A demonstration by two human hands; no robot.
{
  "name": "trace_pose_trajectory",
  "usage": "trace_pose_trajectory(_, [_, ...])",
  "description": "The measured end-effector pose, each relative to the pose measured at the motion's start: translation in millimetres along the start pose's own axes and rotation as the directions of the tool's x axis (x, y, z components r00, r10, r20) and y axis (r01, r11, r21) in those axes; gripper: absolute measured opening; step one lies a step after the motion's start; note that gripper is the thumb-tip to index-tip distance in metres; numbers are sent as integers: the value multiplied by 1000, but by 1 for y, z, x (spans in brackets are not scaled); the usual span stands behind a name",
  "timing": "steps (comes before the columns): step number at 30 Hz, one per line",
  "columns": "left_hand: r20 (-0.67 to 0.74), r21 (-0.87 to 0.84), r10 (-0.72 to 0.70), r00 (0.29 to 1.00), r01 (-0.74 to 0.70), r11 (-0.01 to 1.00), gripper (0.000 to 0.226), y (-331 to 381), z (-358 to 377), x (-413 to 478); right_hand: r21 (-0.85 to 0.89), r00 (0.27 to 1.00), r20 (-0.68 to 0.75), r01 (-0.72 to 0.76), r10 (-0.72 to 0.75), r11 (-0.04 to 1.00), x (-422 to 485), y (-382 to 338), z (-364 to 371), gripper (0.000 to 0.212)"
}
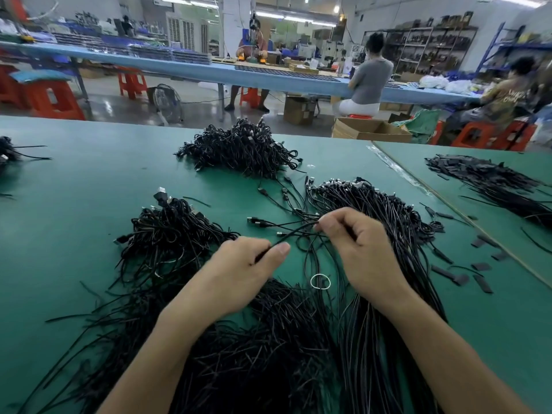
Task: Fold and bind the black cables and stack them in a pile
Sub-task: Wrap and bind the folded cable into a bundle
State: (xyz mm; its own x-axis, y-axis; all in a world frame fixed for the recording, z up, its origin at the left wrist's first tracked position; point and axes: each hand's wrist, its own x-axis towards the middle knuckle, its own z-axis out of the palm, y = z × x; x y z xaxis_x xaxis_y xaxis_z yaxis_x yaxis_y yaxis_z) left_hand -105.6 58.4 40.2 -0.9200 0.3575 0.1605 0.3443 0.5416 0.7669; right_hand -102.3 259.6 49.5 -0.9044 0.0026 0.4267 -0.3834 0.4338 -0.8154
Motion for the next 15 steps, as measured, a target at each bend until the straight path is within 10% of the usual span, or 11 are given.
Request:
trace_pose_trajectory(5, [304,-554,224,926,-19,832,54,21,4,-11,24,994,79,-73,71,997,1,-2,7,23])
trace_pose_trajectory(11, [-71,-952,21,997,-74,299,49,17,-2,-1,-220,837,523,-51,162,974,-23,-9,16,30])
trace_pose_trajectory(13, [-179,-924,-33,983,-157,348,48,12,2,4,-239,816,568,40,106,970,-29,-18,15,27])
trace_pose_trajectory(15, [-247,-778,-35,968,-177,602,47,6,7,6,-240,829,557,109,45,965,-30,-30,11,27])
